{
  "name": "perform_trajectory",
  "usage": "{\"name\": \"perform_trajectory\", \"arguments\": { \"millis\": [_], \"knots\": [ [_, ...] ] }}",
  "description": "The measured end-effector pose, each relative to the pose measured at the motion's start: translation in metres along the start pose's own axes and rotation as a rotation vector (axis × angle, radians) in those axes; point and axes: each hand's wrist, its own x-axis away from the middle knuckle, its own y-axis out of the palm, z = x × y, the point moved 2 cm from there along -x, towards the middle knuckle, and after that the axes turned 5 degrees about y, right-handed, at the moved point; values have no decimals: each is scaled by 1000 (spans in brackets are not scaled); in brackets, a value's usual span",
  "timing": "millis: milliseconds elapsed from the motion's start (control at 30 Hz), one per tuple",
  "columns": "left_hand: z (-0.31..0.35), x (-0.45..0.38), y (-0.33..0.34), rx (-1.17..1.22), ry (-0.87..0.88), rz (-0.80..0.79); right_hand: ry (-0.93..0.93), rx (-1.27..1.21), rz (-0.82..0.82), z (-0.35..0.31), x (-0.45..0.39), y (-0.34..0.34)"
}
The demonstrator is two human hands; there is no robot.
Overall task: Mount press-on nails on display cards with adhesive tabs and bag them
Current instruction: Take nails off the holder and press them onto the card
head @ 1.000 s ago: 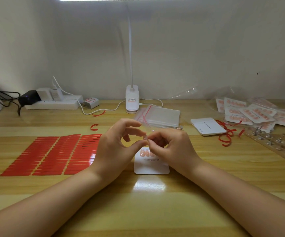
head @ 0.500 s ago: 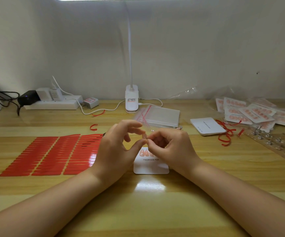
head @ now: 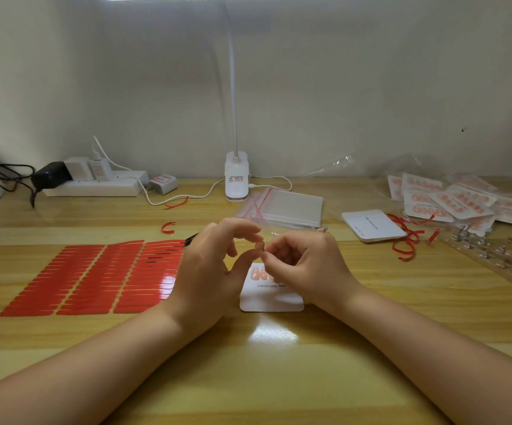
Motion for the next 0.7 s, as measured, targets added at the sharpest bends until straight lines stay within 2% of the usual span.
{"name": "perform_trajectory", "arguments": {
  "millis": [400,600,700],
  "knots": [
    [-5,-2,-2,-26,-11,4,172,-105,5,1,-1,0],
    [-7,-2,0,-16,-54,-27,232,-128,137,6,-5,-9],
    [-8,-2,1,-8,-100,-52,270,1,216,13,-9,-18]
  ]
}}
